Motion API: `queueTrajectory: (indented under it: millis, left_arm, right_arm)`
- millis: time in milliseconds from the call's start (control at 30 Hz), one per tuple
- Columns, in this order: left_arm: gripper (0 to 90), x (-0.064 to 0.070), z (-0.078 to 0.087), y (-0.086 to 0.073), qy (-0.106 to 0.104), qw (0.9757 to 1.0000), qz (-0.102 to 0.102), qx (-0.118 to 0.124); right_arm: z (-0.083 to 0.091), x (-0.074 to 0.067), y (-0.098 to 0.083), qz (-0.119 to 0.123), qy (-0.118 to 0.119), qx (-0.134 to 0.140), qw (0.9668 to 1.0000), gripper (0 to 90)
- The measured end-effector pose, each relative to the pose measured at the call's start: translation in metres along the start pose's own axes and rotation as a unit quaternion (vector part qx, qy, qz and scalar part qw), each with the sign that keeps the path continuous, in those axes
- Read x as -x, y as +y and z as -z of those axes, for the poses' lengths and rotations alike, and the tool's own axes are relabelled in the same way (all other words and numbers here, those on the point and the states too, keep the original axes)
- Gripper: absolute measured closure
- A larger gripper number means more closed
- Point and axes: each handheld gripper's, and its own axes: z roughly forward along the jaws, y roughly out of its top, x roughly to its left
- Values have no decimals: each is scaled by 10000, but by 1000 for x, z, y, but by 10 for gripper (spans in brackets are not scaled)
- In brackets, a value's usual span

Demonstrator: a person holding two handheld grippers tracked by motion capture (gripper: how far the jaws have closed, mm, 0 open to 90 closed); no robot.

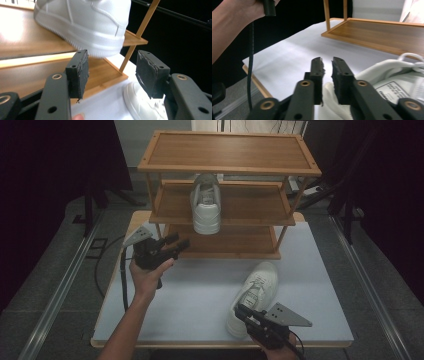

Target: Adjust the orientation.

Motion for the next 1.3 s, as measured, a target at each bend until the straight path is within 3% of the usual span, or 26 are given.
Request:
queueTrajectory:
  millis: [167,367,467,500,533,667,833,967,1300]
  left_arm:
    - [413,-10,20,-27,46,9998,198,-86]
    - [409,-23,35,-63,125,9982,517,-268]
    - [409,-27,38,-79,186,9971,639,-377]
    - [407,-29,39,-82,188,9965,666,-459]
    - [407,-29,40,-84,198,9963,682,-491]
    - [407,-30,43,-90,224,9957,737,-508]
    - [407,-32,45,-95,227,9950,820,-530]
    - [407,-34,45,-98,193,9941,899,-566]
    - [407,-36,47,-101,157,9935,972,-573]
  right_arm:
    - [-17,-15,2,199,139,-220,9995,891]
    - [-38,-30,0,474,173,-535,9973,893]
    - [-47,-37,-5,668,71,-766,9948,893]
    - [-52,-39,-9,804,-108,-908,9926,893]
    - [-52,-39,-9,804,-108,-908,9926,893]
    - [-53,-38,-17,912,-492,-1132,9881,893]
    - [-47,-35,-23,956,-613,-1160,9867,893]
    - [-40,-30,-26,773,-467,-1140,9894,893]
    - [-14,-23,-33,668,-549,-1127,9899,893]
